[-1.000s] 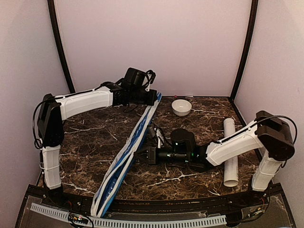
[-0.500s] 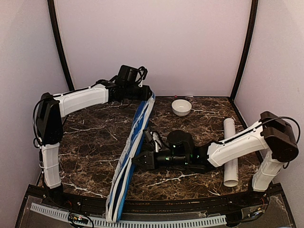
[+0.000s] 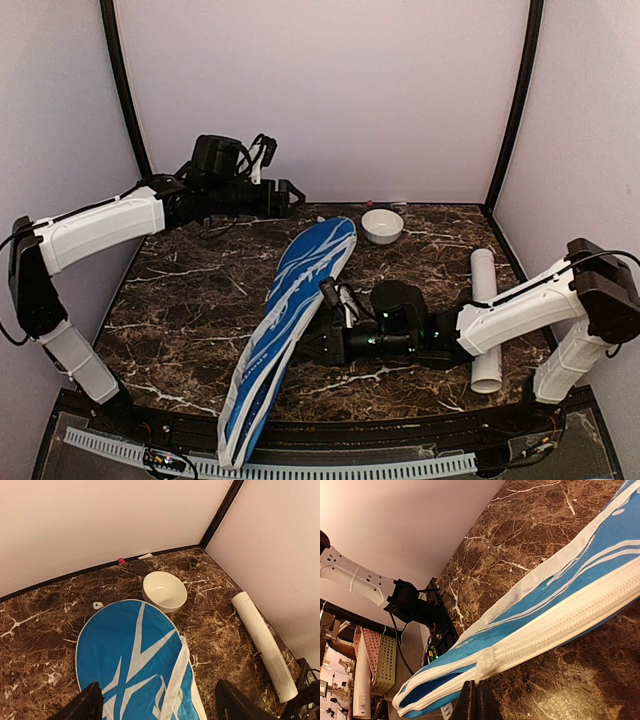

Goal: Pack up the badminton gear
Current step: Zip the zipper on the racket bag, then hold the racket bag at the center of the board.

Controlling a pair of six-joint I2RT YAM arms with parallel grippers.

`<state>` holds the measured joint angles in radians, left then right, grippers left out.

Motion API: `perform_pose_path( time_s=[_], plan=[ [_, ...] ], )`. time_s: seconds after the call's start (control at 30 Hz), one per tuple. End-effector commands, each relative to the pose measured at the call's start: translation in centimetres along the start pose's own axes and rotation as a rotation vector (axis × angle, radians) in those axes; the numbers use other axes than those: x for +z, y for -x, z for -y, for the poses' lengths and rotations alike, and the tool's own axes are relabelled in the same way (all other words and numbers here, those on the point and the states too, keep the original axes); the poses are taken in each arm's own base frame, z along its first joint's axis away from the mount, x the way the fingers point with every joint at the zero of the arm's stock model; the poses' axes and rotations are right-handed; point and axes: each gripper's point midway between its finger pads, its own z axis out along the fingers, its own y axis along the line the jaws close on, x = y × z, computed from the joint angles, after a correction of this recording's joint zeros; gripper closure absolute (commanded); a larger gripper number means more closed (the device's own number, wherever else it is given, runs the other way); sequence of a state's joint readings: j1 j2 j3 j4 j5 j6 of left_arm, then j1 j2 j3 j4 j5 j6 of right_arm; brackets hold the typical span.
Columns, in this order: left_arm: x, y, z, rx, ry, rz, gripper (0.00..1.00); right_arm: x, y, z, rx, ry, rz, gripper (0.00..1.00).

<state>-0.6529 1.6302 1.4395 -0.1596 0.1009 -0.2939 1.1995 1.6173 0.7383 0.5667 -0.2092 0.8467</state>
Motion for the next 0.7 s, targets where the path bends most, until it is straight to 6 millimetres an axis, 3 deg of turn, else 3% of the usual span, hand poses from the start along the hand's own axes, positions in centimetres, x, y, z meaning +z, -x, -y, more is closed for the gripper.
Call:
perform_pose_path(
  time_s=[0.0, 0.1, 0.27, 0.4, 0.53, 0.67],
  plan=[
    [-2.2, -2.2, 1.1, -0.049, -0.082, -0.029, 0.21, -1.5, 2.9, -2.3, -0.023, 0.074, 0.103, 1.0],
    [-3.4, -5.0, 1.2, -0.091, -0.113, -0.068, 0.21, -1.8, 2.9, -2.0, -0.016, 0.069, 0.108, 1.0],
    [-5.7, -7.8, 1.6, -0.099, -0.126, -0.095, 0.21, -2.1, 2.9, -1.5, -0.008, 0.062, 0.108, 1.0],
    [-6.9, -9.5, 3.1, -0.089, -0.177, -0.132, 0.21, -2.1, 2.8, -1.3, -0.003, 0.057, 0.102, 1.0],
    [-7.1, -11.2, 5.3, -0.08, -0.241, -0.191, 0.22, -2.2, 2.3, -0.8, 0.01, 0.048, 0.095, 1.0],
    [-6.1, -12.7, 6.5, -0.073, -0.265, -0.246, 0.22, -2.3, 2.0, -0.5, 0.02, 0.044, 0.091, 1.0]
  ],
)
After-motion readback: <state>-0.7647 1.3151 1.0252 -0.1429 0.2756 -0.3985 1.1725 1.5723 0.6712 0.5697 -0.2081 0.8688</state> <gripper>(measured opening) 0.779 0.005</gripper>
